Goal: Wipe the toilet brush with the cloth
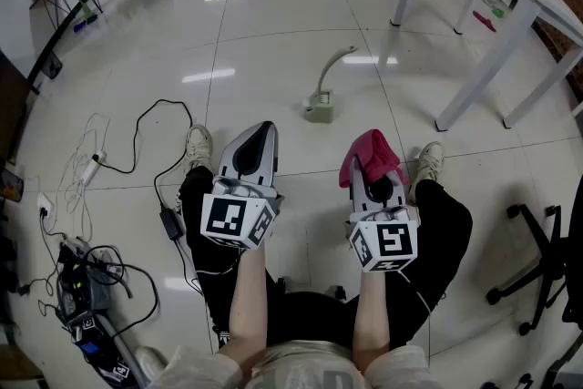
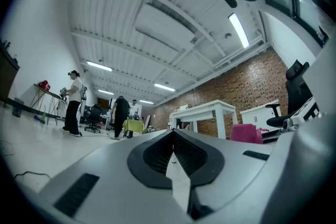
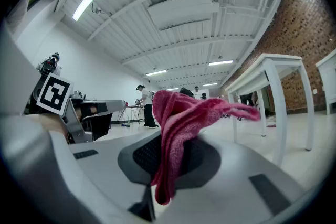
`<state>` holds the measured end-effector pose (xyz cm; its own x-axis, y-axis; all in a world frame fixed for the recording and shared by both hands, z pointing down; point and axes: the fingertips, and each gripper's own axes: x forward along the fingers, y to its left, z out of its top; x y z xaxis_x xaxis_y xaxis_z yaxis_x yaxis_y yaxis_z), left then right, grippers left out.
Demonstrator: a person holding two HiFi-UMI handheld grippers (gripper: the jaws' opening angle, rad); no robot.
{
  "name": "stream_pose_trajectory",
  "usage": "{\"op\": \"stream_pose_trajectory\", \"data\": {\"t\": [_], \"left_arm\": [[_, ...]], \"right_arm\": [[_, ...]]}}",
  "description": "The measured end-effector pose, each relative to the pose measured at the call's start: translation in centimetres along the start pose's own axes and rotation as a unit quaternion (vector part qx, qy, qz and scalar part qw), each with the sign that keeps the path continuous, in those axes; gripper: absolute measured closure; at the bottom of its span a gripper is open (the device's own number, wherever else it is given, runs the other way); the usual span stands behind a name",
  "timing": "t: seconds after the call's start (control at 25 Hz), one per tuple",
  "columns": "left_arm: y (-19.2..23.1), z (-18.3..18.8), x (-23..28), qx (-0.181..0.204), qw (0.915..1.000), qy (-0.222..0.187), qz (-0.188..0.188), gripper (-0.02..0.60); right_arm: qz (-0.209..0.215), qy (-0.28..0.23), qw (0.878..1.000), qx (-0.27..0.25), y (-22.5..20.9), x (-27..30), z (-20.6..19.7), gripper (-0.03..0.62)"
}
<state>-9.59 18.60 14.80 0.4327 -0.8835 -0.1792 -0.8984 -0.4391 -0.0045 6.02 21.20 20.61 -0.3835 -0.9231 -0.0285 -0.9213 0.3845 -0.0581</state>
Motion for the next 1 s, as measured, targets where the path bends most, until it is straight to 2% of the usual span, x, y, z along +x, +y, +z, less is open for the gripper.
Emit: {"op": "stream_pose_trajectory", "data": {"t": [0.24, 0.4, 0.6, 0.76, 0.88, 1.0], "left_arm": [[4.2, 0.5, 12.3, 0.010, 0.9993, -0.035, -0.004, 0.577], [7.8, -2.9, 18.7, 0.002, 0.9999, -0.013, -0.005, 0.577], [11.2, -10.9, 24.5, -0.023, 0.9985, 0.048, -0.011, 0.577], [13.1, -18.3, 27.8, -0.059, 0.9951, 0.079, 0.007, 0.577], [13.2, -24.9, 29.1, -0.085, 0.9905, 0.106, 0.020, 0.577], [12.1, -31.2, 29.2, -0.101, 0.9844, 0.143, 0.012, 0.577]], "right_arm": [[-0.014, -0.052, 0.998, -0.039, -7.7, 11.8, 5.2, 0.562], [-0.033, -0.046, 0.997, -0.044, -11.2, 18.9, 4.1, 0.562], [-0.060, -0.017, 0.998, 0.002, -14.7, 25.2, -1.5, 0.562], [-0.079, 0.018, 0.997, -0.013, -18.0, 28.5, -7.4, 0.562], [-0.087, 0.054, 0.995, -0.017, -21.0, 30.7, -13.6, 0.562], [-0.059, 0.109, 0.992, -0.029, -22.2, 34.1, -21.5, 0.562]]}}
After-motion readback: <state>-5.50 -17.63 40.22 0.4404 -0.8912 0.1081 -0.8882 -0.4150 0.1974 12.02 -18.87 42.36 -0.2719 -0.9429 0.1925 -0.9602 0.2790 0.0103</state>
